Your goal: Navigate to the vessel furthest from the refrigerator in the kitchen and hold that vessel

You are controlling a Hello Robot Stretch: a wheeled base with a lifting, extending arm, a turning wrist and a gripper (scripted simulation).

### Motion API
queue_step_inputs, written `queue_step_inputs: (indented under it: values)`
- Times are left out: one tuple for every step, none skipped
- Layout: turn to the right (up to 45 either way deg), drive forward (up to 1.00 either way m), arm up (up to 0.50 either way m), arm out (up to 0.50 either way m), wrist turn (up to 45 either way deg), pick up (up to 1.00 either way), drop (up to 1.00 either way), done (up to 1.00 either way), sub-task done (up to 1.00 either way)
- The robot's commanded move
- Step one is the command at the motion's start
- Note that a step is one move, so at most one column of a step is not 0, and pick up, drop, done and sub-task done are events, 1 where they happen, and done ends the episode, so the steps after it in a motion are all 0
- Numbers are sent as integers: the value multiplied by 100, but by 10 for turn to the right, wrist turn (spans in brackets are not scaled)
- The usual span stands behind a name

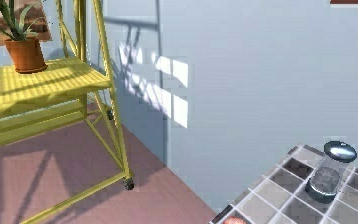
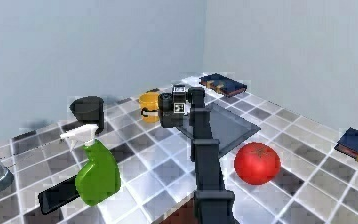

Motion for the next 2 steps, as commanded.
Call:
queue_step_inputs:
  values:
    - [0, 0, 0, 0, 0, 100, 0, 0, 0]
    - [0, 0, 10, 0, 0, 0, 0, 0, 0]
